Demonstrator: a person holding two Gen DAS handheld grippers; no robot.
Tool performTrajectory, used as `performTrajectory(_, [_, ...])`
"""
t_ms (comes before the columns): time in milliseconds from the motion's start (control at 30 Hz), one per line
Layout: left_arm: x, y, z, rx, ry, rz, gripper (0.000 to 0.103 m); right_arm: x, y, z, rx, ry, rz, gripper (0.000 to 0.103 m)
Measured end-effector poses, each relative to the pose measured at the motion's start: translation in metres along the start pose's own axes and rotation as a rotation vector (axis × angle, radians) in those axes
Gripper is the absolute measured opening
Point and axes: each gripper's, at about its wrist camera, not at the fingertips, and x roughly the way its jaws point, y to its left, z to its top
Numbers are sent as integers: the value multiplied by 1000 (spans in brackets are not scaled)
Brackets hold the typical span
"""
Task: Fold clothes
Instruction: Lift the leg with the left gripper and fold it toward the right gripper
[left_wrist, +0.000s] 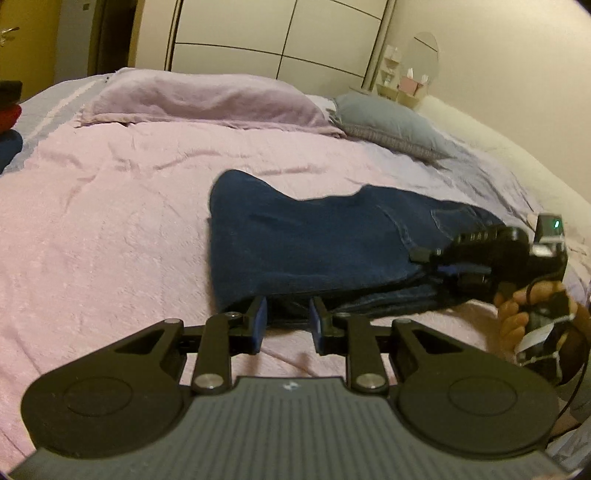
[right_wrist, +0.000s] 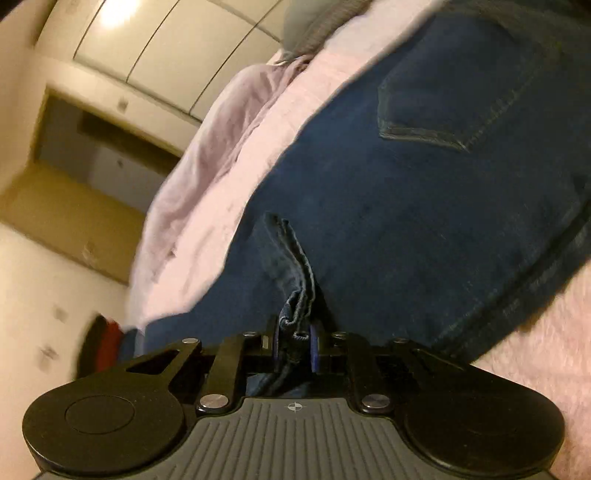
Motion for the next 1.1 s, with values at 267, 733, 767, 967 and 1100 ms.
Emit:
performTrajectory(267, [33,-26,2,-7,-15,-64,20,-18,42,15,-20,-66,180,14])
performTrajectory(733, [44,-23,-8,-41,-69,387,3,-33,53,32,-90,-147,198,14])
performTrajectory(767, [45,-25,-11,-27,-58,397,3,-24,36,27,-44,-102,116,14])
performTrajectory(967, [47,-30,-23,33,-24,406,3,-1,-12,-3,11,-26,-52,14])
performTrajectory(1100, [47,-26,-22,25,-19,396,3,-6,5,5,-53,-47,-35,14])
